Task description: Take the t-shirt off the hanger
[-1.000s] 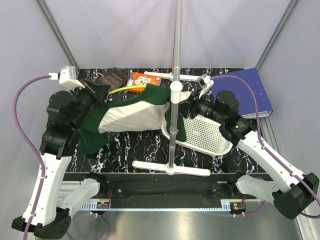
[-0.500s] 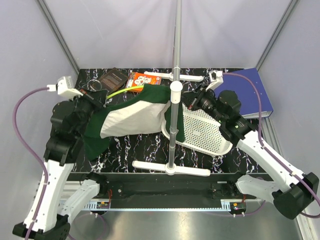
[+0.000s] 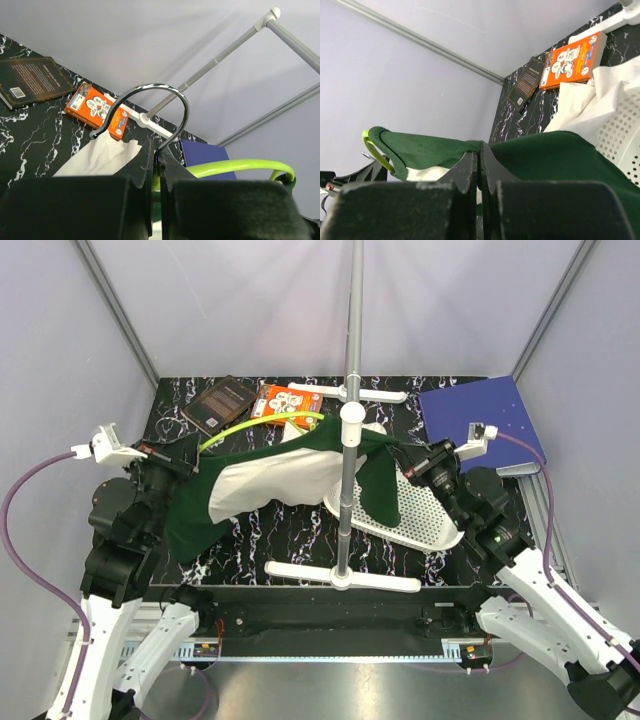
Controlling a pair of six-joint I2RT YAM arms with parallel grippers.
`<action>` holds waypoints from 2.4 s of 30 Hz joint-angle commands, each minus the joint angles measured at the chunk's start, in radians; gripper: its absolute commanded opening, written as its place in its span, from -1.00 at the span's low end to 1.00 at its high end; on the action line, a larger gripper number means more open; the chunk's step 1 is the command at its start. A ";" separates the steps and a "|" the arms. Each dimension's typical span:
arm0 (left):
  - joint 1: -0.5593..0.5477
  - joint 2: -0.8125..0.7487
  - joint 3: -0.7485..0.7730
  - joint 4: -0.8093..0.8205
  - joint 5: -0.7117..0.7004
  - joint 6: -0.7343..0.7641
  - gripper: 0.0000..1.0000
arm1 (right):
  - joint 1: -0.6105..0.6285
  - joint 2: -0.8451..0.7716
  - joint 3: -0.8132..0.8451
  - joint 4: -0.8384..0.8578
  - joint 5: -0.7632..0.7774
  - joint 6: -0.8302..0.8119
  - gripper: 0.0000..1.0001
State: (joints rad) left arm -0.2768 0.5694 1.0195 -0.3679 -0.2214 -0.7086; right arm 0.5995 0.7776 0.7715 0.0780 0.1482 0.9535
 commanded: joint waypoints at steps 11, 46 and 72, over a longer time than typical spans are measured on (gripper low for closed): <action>0.018 -0.045 0.021 0.135 -0.171 -0.029 -1.00 | -0.018 -0.123 -0.175 0.003 0.255 0.169 -1.00; 0.019 0.012 0.185 0.005 0.185 -0.141 -1.00 | -0.124 0.336 0.458 0.000 -0.397 -0.226 -1.00; 0.018 -0.305 -0.002 -0.307 0.028 0.017 -1.00 | -0.161 0.687 1.725 -0.589 -0.119 -0.587 -1.00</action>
State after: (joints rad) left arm -0.2619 0.2810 1.0237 -0.7166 -0.1852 -0.7059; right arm 0.4419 1.3914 2.2326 -0.4770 -0.0051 0.4614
